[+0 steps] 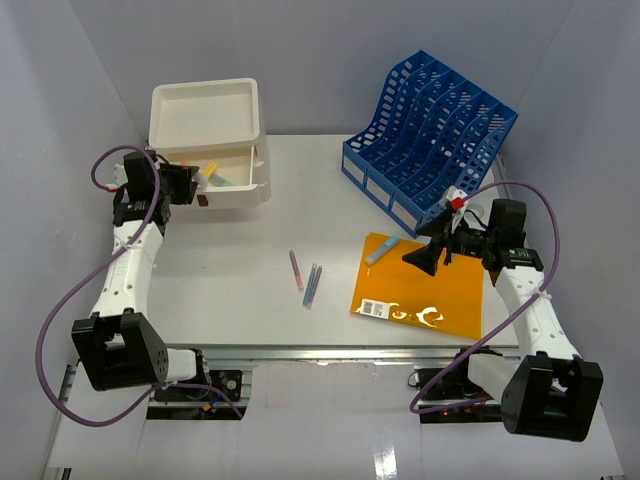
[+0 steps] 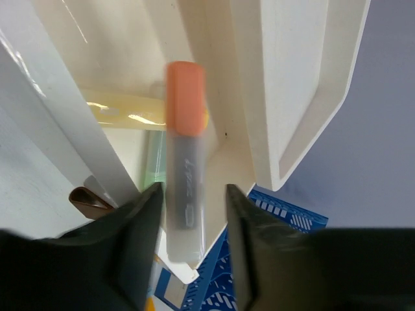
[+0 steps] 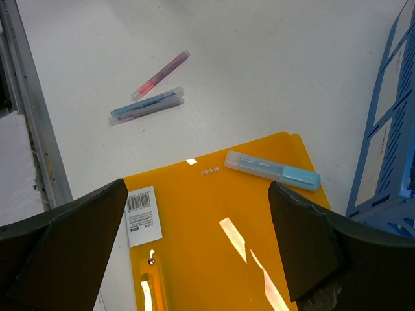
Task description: Organize the desk
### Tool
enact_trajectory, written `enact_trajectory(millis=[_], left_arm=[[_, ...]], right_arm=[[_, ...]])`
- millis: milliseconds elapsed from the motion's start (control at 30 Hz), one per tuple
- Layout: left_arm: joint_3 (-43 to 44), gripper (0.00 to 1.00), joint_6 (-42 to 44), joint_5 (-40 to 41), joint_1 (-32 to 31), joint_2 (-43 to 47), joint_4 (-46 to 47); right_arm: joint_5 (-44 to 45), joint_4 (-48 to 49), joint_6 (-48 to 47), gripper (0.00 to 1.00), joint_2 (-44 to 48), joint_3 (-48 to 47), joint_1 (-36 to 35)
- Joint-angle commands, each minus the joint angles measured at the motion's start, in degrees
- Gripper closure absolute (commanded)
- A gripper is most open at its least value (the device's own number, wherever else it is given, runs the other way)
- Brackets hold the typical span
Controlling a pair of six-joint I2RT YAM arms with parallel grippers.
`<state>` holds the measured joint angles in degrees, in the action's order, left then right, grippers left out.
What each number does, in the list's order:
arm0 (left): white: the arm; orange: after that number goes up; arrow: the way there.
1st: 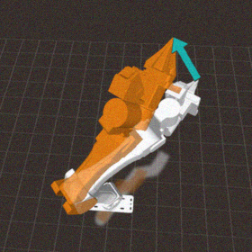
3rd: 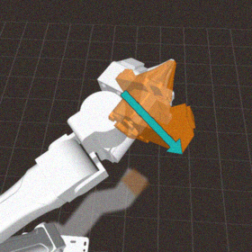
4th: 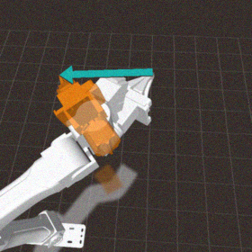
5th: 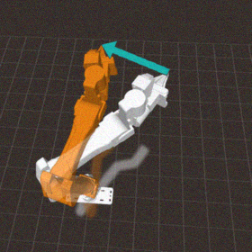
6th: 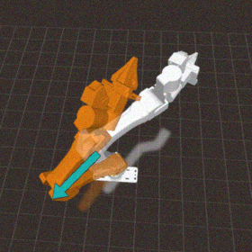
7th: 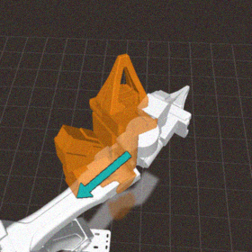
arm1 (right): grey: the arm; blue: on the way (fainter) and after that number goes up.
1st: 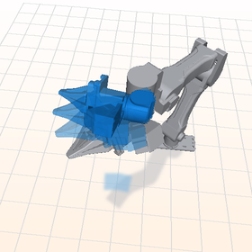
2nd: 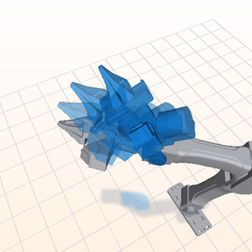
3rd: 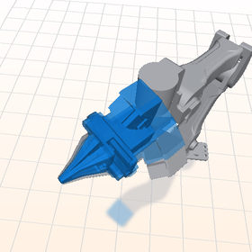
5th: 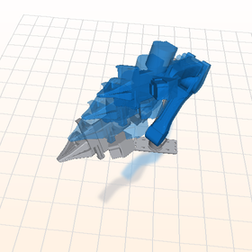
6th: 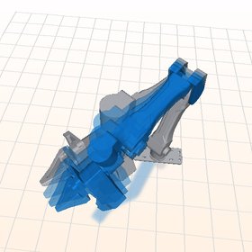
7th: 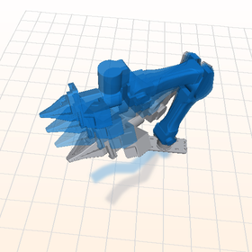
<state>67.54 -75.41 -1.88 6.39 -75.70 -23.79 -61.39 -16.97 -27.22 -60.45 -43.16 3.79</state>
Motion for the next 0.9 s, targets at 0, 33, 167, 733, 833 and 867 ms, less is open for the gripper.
enact_trajectory(millis=[0, 33, 167, 733, 833, 867], left_arm=[[3.6, 0.37, -1.2, -2.6, 0.3, -0.9, -0.3], [3.9, 0.34, -1.0, -2.8, 0.3, -1.1, -0.1], [3.9, 0.19, 0.4, -3.7, 0.4, -0.8, 0.4], [-14.9, 0.08, 40.7, -34.8, 0.6, 31.0, 15.7], [-18.0, 0.05, 44.2, -32.9, 0.6, 38.2, 10.9], [-18.9, 0.05, 45.0, -31.9, 0.6, 39.8, 9.1]], right_arm=[[0.1, 0.8, 0.2, 0.04, 0.4, 0.7, 0.3], [0.1, 0.8, 0.1, 0.04, 0.3, 0.8, 0.3], [-1.9, -0.8, -3.2, 0.03, -0.2, 0.9, 0.2], [13.1, -55.8, -94.8, 0.0, -36.3, -28.6, -9.2], [16.4, -52.9, -89.3, 0.03, -40.0, -34.2, -13.4], [18.0, -50.8, -86.8, 0.05, -41.1, -35.1, -14.8]])
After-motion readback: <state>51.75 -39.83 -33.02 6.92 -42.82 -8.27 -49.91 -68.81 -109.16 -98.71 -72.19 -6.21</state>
